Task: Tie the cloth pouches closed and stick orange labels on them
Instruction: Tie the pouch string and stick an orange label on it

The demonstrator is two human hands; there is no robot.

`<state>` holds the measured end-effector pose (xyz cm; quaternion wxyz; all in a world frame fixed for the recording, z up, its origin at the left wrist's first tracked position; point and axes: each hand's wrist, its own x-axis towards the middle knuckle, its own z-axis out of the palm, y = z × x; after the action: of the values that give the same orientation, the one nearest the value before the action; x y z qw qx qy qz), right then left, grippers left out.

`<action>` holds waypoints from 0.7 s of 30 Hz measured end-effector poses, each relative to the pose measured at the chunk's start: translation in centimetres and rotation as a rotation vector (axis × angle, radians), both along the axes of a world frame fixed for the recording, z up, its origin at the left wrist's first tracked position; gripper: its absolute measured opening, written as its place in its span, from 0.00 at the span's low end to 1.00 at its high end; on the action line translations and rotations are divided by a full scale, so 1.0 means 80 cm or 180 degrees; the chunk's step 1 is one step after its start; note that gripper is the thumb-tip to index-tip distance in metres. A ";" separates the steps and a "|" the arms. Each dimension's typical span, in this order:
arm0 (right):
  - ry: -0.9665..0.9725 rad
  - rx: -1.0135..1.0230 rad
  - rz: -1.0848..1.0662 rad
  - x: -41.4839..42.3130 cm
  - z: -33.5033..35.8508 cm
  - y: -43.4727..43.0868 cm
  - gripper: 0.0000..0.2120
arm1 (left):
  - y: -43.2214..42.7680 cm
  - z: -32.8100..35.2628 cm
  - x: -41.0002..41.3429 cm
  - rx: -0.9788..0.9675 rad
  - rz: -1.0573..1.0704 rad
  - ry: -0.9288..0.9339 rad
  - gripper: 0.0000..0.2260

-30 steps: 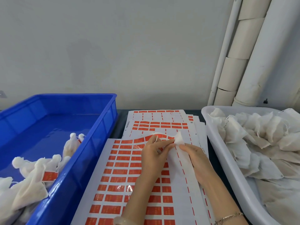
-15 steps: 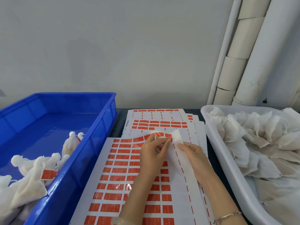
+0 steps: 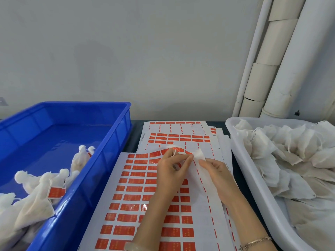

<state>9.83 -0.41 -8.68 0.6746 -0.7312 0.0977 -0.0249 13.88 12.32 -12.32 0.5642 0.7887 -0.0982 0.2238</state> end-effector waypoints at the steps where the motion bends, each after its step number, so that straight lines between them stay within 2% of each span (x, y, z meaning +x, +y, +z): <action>1: -0.0009 -0.0017 0.0021 0.000 0.001 0.000 0.11 | -0.001 0.000 0.000 -0.0059 0.0000 0.0027 0.07; 11: -0.0024 -0.0162 0.0091 0.000 0.002 0.002 0.09 | 0.001 0.005 -0.001 -0.0332 -0.0077 0.0206 0.03; 21: 0.0051 -0.0164 -0.0115 0.005 -0.002 0.001 0.09 | 0.003 0.010 0.000 -0.0527 0.0095 0.0261 0.03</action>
<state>10.22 -0.35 -8.86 0.6542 -0.7466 0.1157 -0.0337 13.84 12.59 -11.55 0.6276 0.7492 -0.0444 0.2071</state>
